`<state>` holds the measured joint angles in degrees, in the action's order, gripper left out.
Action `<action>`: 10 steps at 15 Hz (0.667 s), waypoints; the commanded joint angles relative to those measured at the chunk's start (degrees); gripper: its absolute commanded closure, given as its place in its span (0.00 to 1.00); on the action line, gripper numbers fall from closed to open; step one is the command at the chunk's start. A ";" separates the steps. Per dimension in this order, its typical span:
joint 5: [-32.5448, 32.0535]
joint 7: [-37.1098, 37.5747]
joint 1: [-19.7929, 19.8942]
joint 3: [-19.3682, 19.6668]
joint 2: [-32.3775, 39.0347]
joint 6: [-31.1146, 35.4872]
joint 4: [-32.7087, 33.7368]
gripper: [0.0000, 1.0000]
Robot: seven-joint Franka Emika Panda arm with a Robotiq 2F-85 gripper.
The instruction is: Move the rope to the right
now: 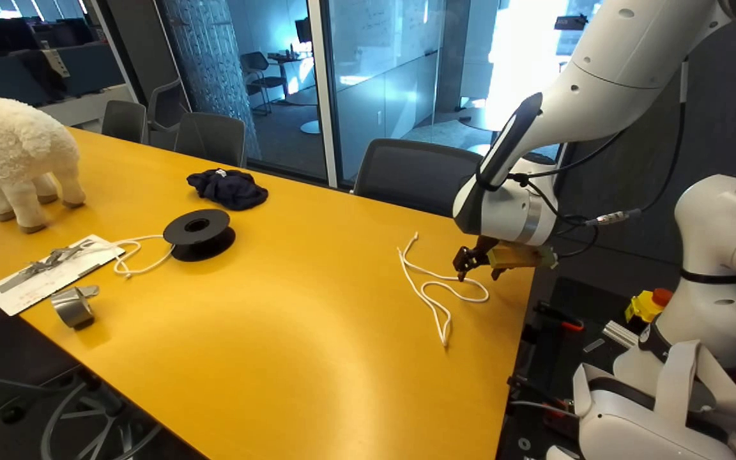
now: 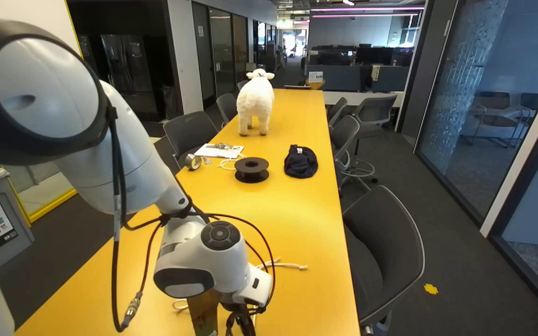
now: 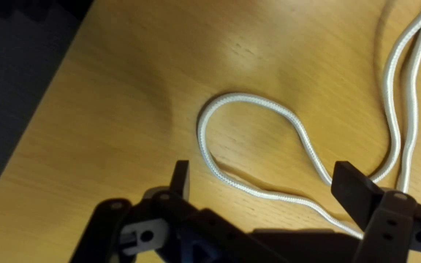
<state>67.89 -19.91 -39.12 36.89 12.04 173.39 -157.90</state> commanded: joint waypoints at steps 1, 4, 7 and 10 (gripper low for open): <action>-16.24 0.99 -4.28 9.38 -0.12 -7.28 0.01 0.00; -31.35 1.27 -10.09 20.22 -0.42 -13.74 0.02 0.00; -46.39 2.08 -17.51 32.17 0.53 -20.88 1.58 0.00; -59.54 3.31 -24.84 43.04 -0.89 -27.20 3.82 0.00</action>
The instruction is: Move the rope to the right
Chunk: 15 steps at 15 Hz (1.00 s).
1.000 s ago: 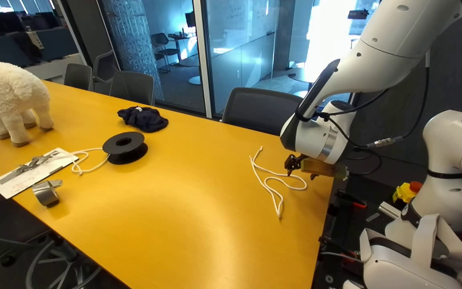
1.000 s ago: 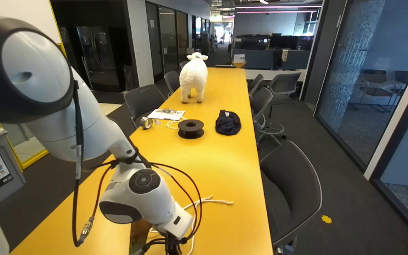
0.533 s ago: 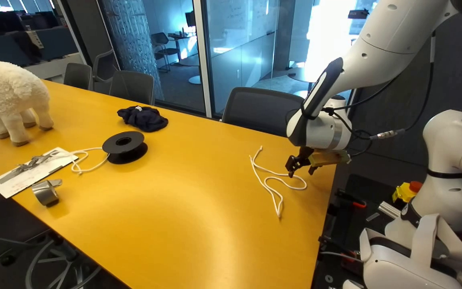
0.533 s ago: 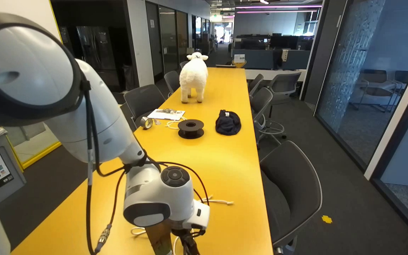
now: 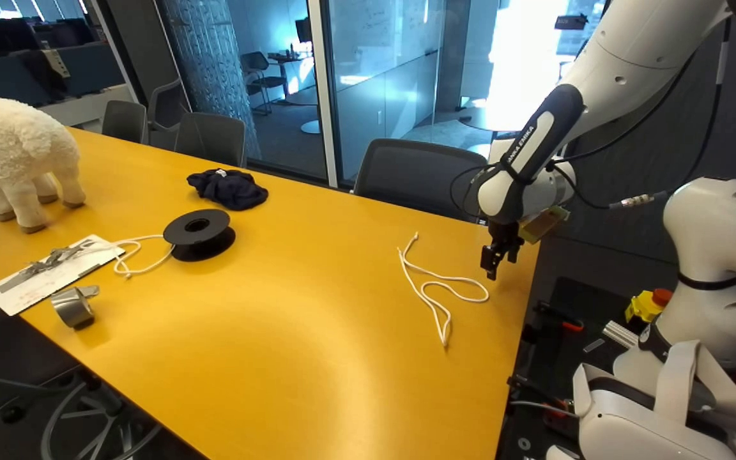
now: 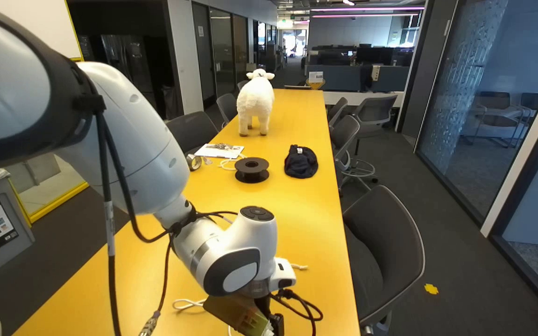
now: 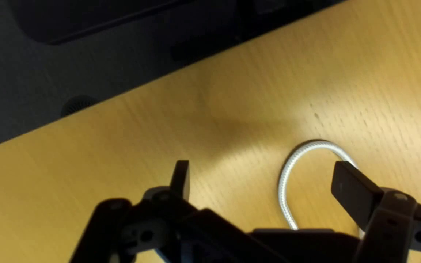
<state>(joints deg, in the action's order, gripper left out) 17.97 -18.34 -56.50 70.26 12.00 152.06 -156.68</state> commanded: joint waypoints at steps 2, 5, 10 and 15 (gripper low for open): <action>-14.47 2.45 -13.66 15.95 -0.40 -9.61 4.58 0.00; -15.92 1.21 -23.40 24.80 0.47 -13.18 7.33 0.00; -9.39 -4.37 -40.95 39.00 6.54 -21.68 11.08 0.00; -0.08 -11.84 -56.90 53.91 18.76 -35.23 12.16 0.00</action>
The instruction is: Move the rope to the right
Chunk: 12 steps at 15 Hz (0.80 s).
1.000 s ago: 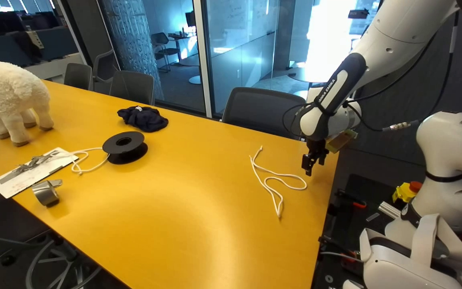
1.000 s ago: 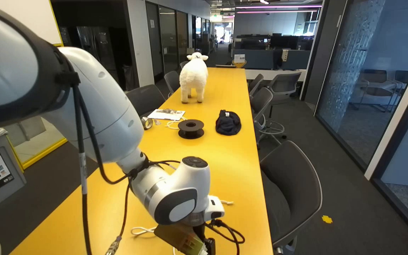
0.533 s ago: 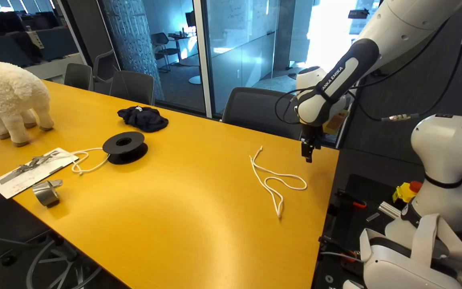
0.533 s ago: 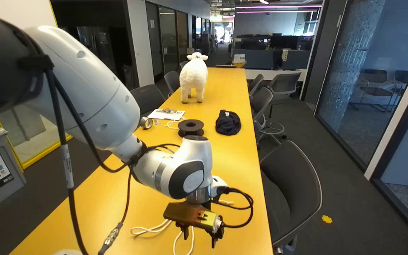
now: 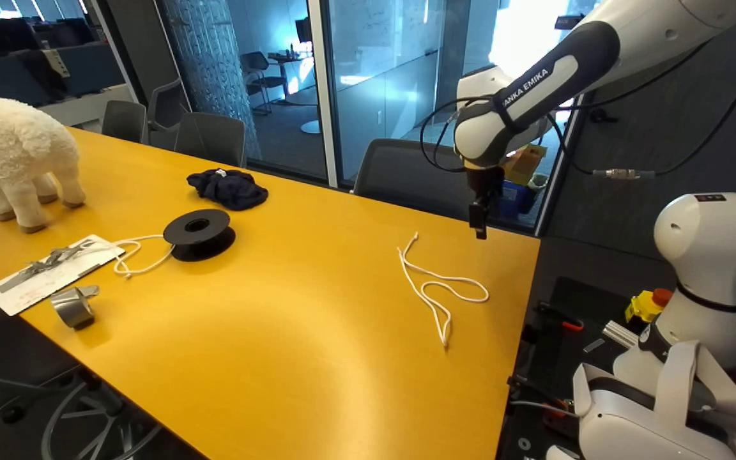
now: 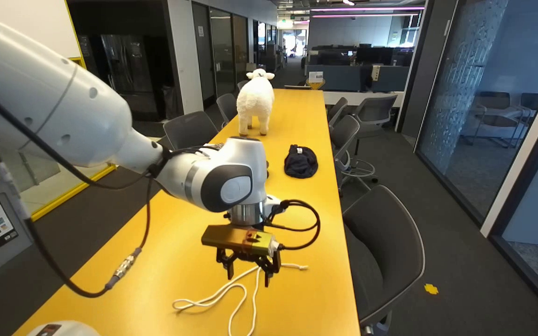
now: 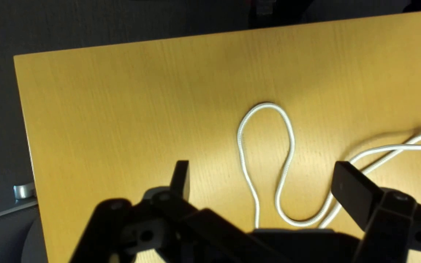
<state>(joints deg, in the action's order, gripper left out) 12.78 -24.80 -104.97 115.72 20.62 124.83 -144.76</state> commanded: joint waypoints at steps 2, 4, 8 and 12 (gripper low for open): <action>8.04 -8.80 -11.01 11.84 16.33 -14.59 0.74 0.00; 7.93 -10.89 -14.80 16.88 21.72 -20.67 0.91 0.00; 5.66 -14.77 -19.04 25.95 31.80 -33.20 2.38 0.00; 2.00 -19.98 -19.20 34.32 38.45 -44.37 5.49 0.00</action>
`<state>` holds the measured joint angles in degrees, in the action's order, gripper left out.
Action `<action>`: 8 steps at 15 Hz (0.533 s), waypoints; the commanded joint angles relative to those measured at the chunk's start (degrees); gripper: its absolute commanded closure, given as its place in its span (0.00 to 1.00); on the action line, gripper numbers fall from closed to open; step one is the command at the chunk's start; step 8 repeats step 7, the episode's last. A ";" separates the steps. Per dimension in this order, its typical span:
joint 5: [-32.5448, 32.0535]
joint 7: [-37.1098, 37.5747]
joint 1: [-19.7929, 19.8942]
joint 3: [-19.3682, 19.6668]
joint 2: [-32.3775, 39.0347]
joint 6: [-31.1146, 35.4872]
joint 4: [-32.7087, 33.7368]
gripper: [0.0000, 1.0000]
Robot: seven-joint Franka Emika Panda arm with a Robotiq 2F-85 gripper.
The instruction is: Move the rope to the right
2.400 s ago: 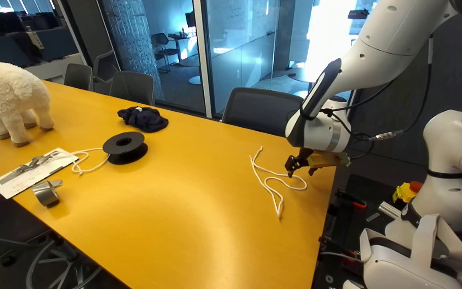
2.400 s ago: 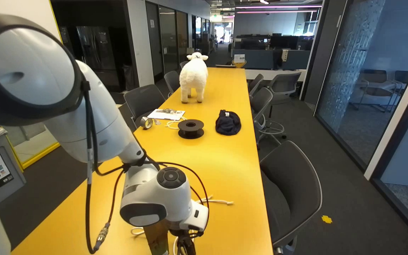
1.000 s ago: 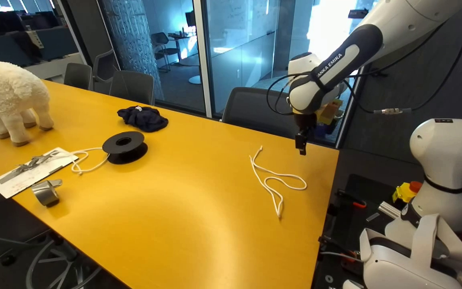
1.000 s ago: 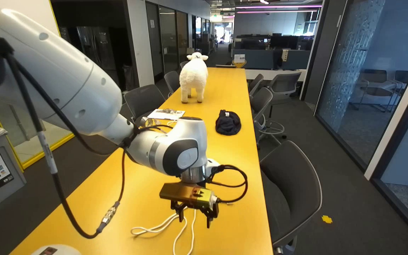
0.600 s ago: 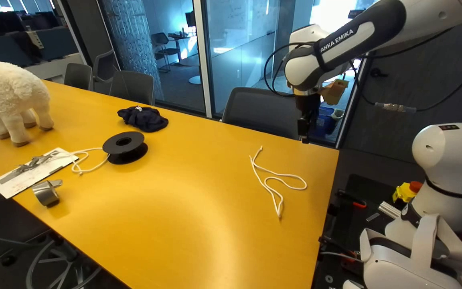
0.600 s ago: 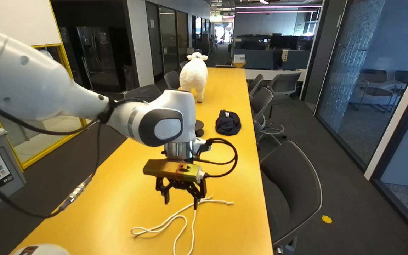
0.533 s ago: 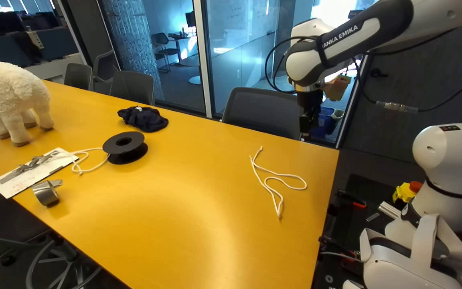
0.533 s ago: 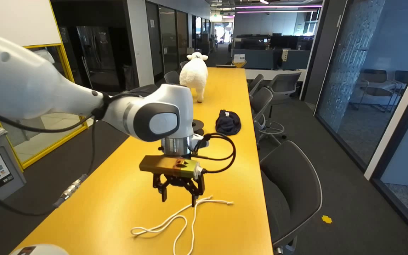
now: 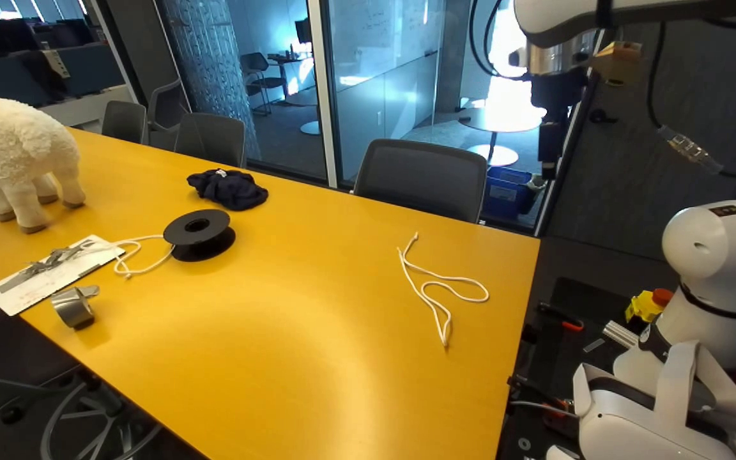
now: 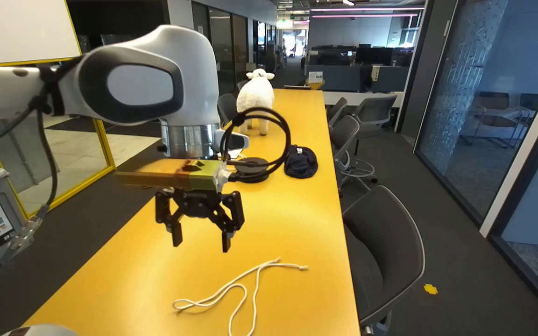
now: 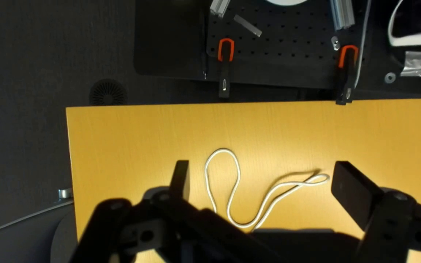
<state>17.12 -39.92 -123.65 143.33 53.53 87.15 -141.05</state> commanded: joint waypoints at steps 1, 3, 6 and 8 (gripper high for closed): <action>-3.01 -5.86 0.18 7.95 6.11 -8.13 2.56 0.00; -1.62 -4.27 1.57 4.93 5.48 -6.88 1.93 0.00; -1.80 -5.09 2.56 6.33 6.54 -8.21 2.58 0.00; -1.80 -5.17 2.81 6.25 6.53 -8.25 2.57 0.00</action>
